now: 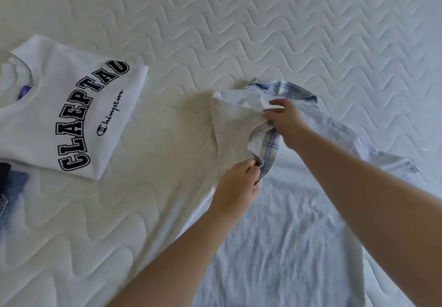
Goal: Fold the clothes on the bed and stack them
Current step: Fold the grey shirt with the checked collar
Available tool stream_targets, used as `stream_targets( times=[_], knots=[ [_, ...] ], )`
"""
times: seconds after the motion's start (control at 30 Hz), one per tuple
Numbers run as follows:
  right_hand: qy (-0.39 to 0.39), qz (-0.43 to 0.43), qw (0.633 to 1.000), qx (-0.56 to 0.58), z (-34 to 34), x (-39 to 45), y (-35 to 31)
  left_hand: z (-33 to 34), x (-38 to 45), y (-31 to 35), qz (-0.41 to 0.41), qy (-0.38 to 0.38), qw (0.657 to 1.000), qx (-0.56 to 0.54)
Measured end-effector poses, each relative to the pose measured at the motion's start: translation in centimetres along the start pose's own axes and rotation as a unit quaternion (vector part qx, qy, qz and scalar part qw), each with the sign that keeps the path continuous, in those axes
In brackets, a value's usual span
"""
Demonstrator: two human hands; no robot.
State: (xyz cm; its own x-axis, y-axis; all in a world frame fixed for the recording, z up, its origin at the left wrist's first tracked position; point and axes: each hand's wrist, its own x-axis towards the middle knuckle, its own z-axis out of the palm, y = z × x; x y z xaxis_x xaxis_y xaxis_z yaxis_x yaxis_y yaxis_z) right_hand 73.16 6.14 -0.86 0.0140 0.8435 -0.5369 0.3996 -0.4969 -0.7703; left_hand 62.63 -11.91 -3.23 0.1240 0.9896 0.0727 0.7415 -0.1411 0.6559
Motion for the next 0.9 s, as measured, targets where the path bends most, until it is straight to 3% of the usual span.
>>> stream_targets(
  times=[0.17, 0.27, 0.37, 0.57, 0.73, 0.83, 0.9],
  knots=[
    [-0.007, 0.086, 0.992, -0.096, -0.6, -1.0, 4.6, 2.2, -1.5, 0.4, -0.03, -0.136, 0.99, -0.002],
    [0.0, 0.098, 0.989, -0.107, -0.1, -1.5, 6.2, 1.9, -3.3, 0.1, -0.026, -0.107, 0.993, 0.032],
    [0.004, 0.081, 0.988, -0.129, -0.1, -1.5, 6.6, 1.2, -4.7, -0.9, -0.07, -0.042, 0.995, 0.062],
    [0.117, -0.028, 0.99, -0.074, -2.3, -0.9, 6.2, 0.1, -3.3, -2.8, -0.169, 0.016, 0.982, 0.077],
    [0.113, 0.059, 0.983, -0.131, -3.4, -0.7, 7.4, -0.7, -0.8, -4.3, -0.255, 0.023, 0.965, 0.052],
    [0.129, -0.048, 0.962, -0.237, -1.9, -1.1, 6.3, -1.0, 0.0, -5.2, -0.301, 0.017, 0.952, 0.04],
    [0.077, -0.13, 0.95, -0.272, -0.1, -1.2, 4.7, -1.1, 0.3, -5.9, -0.326, 0.015, 0.945, 0.037]
  ],
)
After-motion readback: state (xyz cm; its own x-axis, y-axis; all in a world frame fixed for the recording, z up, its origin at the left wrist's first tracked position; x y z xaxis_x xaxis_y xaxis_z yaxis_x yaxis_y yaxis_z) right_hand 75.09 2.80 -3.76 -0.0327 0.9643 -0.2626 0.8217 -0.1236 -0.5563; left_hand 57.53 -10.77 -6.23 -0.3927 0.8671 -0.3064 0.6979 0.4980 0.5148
